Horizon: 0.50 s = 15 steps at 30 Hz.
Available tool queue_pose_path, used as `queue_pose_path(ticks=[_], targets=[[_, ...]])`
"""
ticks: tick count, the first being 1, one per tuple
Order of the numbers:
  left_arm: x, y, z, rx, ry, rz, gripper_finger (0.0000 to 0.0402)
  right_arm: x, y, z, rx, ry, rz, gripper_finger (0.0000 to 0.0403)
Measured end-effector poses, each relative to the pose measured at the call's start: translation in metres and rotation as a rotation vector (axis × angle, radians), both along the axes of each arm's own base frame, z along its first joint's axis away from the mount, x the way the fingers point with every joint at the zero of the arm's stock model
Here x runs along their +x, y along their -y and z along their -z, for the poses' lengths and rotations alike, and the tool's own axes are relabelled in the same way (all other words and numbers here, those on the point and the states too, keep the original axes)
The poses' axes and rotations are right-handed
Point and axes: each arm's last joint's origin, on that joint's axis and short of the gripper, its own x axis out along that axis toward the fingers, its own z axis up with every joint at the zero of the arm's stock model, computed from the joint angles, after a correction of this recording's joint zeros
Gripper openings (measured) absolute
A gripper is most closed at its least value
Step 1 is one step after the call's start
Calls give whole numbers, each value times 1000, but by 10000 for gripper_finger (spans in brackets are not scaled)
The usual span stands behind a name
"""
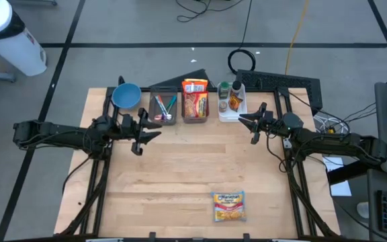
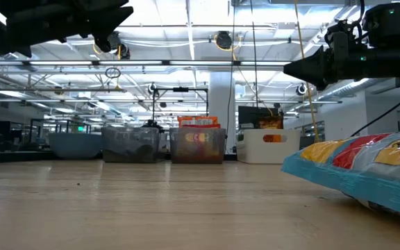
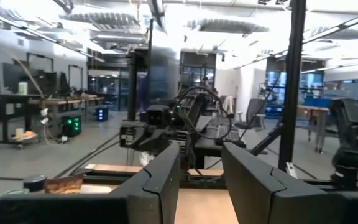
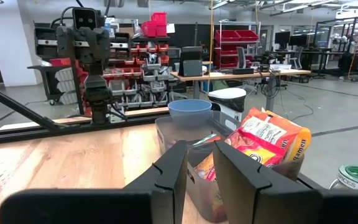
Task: Pick & Place Food Item
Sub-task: Put the blue noodle pack into the right black bin
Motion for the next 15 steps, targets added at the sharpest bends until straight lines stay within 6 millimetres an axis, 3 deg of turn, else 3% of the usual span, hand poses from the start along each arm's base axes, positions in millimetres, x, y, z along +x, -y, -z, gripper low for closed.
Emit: queue_pose_path(ticks=[7,15], targets=[[1,0,-3,-16,7,3,130,0,0,0,0,0,0,73],[3,-14,-15,-43,24,-175,130,0,0,0,0,0,0,73]])
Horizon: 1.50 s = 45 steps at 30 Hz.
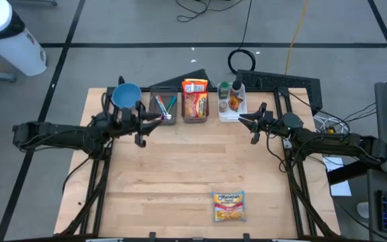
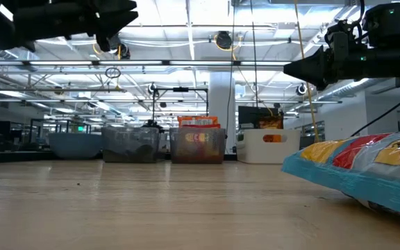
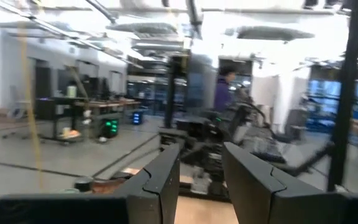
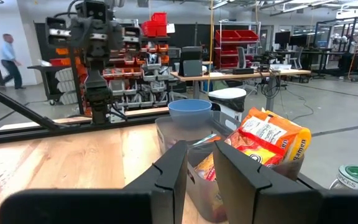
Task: Pick & Place Food Item
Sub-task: Put the blue noodle pack into the right black bin
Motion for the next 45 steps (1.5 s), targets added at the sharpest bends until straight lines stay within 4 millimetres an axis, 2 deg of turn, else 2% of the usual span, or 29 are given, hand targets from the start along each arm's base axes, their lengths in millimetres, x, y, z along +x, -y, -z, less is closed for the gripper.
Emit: queue_pose_path(ticks=[5,13,19,24,36,45], targets=[[2,-4,-9,-58,15,2,130,0,0,0,0,0,0,73],[0,-5,-19,-54,84,-23,129,0,0,0,0,0,0,73],[-1,-7,-21,-151,127,-76,129,0,0,0,0,0,0,73],[3,-8,-17,-208,109,-58,129,0,0,0,0,0,0,73],[21,-11,-3,-224,79,-68,129,0,0,0,0,0,0,73],[22,-12,-2,-237,88,-60,129,0,0,0,0,0,0,73]])
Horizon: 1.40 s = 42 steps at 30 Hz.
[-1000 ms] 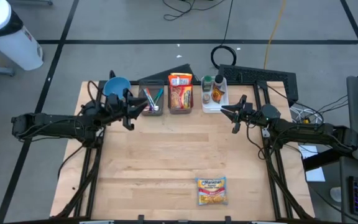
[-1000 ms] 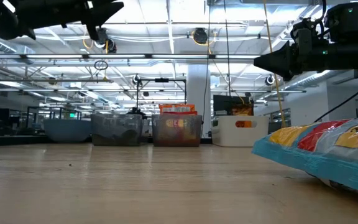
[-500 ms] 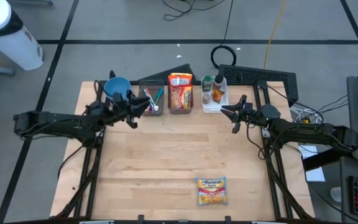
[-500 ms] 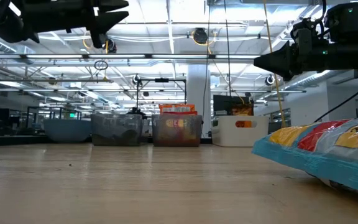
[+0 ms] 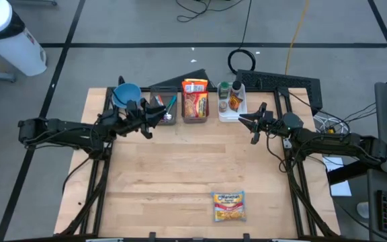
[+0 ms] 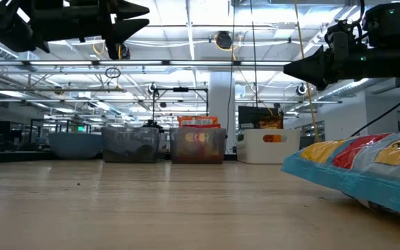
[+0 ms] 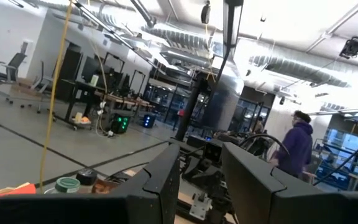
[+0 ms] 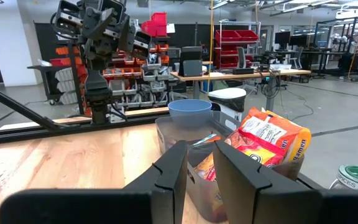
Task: Pick & Place Food Item
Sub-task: Put the blue noodle pack into the right black bin
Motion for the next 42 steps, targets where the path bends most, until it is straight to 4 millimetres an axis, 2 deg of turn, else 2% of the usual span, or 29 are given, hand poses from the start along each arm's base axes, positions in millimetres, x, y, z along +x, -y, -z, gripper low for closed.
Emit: queue_pose_path(ticks=[7,13,17,24,30,34,42], targets=[[0,1,0,11,0,34,129,0,0,0,0,0,0,73],[1,4,1,42,-16,133,129,0,0,0,0,0,1,73],[1,7,1,120,-29,211,129,0,0,0,0,0,0,73],[1,9,0,235,-39,240,129,0,0,0,0,0,1,73],[1,16,1,294,-37,431,130,0,0,0,0,0,0,73],[1,22,1,334,-32,496,130,0,0,0,0,0,0,73],[2,25,2,474,-38,444,129,0,0,0,0,0,0,73]])
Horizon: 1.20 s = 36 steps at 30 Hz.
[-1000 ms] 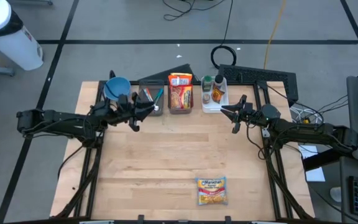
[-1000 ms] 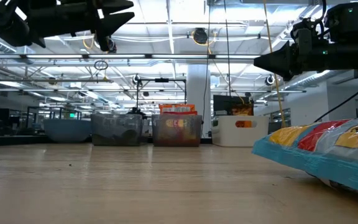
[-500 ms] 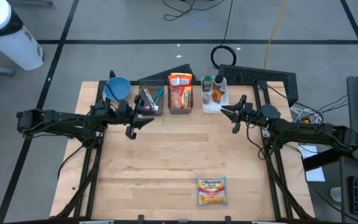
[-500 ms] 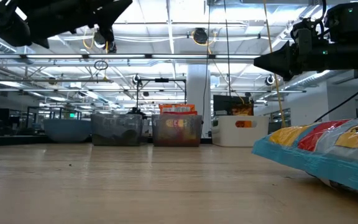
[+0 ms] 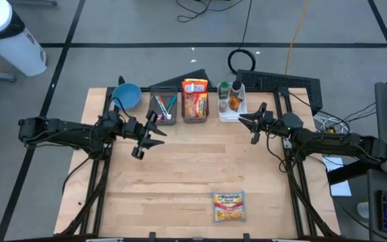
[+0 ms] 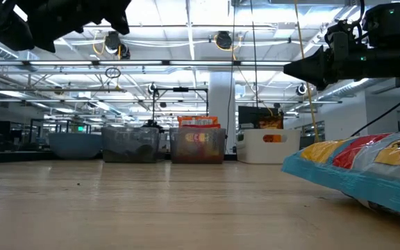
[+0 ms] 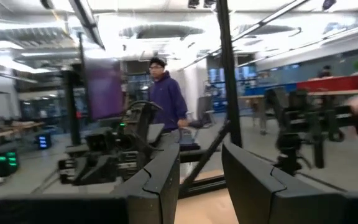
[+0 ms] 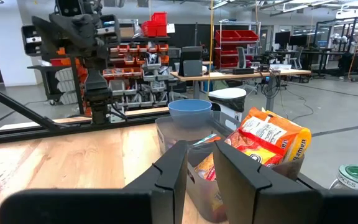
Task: Pick & Place Food Item
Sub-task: Put the blue noodle pack into the right black bin
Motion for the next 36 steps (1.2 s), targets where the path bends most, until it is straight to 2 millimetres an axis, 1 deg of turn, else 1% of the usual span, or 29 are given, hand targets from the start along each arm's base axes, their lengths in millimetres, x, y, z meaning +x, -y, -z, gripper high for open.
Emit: queue_pose_path(ticks=[4,6,10,13,15,18,22,24,27,31,33,36], targets=[[0,-5,0,0,12,-90,129,0,0,0,0,0,0,73],[0,-9,-1,-7,10,-108,130,0,0,0,0,0,0,73],[2,-15,-9,-64,-17,-63,130,0,0,0,0,0,1,73],[6,-18,-15,-89,-77,-21,131,0,0,0,0,0,0,73],[10,-20,-20,-97,-120,-14,140,0,0,0,0,0,0,73],[14,-22,-29,-107,-166,-17,175,0,0,0,0,1,0,73],[19,-24,-41,-127,-228,-28,246,0,0,0,0,1,0,73],[21,-24,-44,-124,-251,-41,283,0,0,-1,-4,10,0,73],[22,-25,-46,-114,-242,-90,328,0,0,-2,-10,19,0,73],[23,-25,-45,-113,-240,-143,365,0,0,-3,-12,26,1,73],[23,-24,-45,-124,-240,-158,375,0,0,-3,-11,25,0,73],[24,-22,-44,-190,-268,-150,383,0,0,-3,-8,29,-3,73]])
